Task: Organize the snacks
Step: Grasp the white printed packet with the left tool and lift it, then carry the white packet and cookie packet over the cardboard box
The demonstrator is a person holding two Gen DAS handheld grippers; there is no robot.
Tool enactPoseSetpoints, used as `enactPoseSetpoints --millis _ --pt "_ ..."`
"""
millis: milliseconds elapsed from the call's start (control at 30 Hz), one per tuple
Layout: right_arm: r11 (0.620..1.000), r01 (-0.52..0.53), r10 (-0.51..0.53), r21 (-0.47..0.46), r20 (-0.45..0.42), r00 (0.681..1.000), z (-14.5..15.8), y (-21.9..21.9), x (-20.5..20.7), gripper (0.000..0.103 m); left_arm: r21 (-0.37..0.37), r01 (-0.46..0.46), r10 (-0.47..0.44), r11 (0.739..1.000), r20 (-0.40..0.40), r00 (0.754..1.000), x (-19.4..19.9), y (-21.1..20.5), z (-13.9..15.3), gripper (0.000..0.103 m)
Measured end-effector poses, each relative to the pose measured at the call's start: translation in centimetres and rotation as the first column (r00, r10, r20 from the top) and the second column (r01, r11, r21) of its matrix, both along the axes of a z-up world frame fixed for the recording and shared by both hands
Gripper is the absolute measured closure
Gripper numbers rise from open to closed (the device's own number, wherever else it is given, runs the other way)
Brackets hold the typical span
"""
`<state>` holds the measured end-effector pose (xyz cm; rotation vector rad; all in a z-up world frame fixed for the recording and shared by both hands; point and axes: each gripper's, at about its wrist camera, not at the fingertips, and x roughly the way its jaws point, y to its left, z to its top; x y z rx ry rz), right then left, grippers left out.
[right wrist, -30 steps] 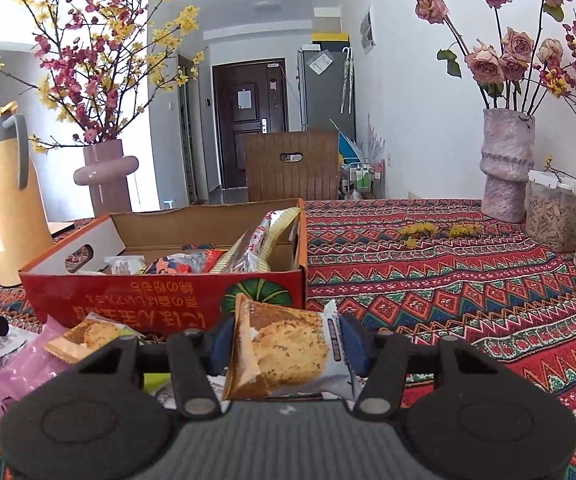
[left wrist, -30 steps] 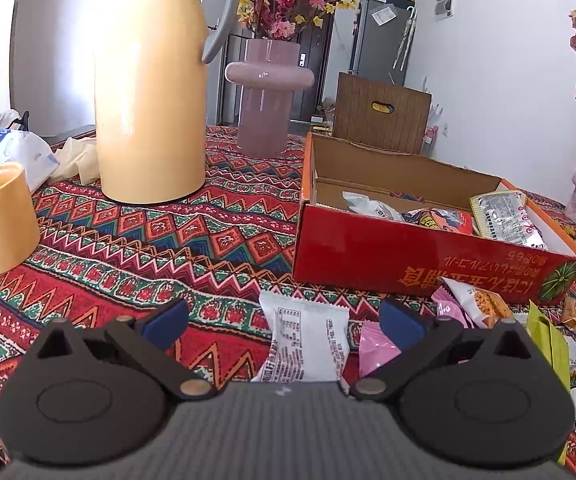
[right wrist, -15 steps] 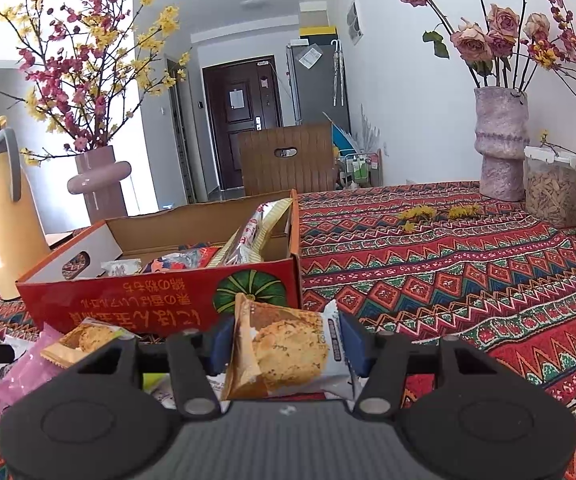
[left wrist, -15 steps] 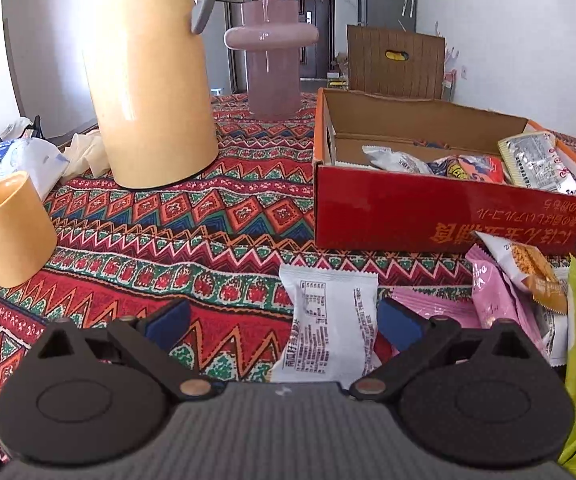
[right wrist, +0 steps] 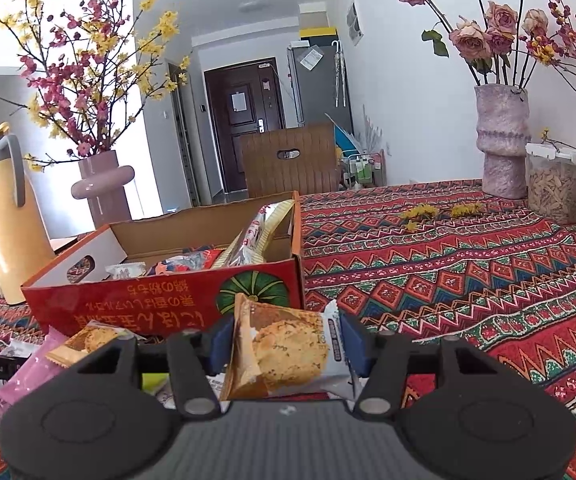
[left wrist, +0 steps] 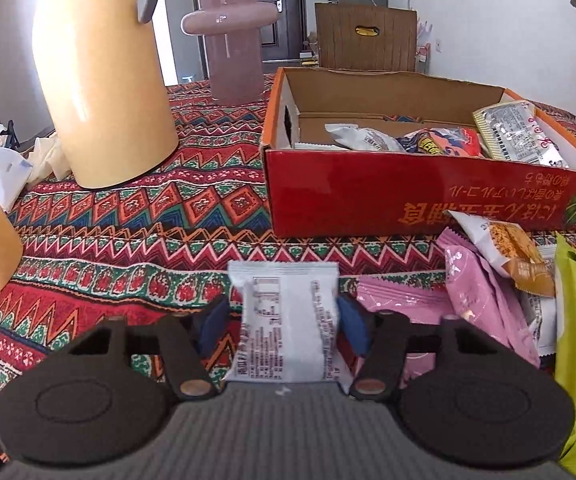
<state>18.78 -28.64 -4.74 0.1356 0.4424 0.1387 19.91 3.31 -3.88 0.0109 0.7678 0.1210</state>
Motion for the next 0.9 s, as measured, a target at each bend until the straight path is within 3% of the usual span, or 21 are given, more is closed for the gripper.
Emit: enactPoseSetpoints --millis 400,900 --pt "1.000 -0.007 0.007 -0.004 0.005 1.000 0.0 0.2 -0.1 0.047 -0.001 -0.010 0.010 1.000 0.037 0.999 -0.7 0.1 0.6 0.056" --pt "0.999 -0.033 0.036 -0.043 0.051 0.998 1.8 0.9 -1.1 0.047 -0.013 0.019 -0.017 1.000 0.158 0.987 -1.9 -0.4 4.5 0.057"
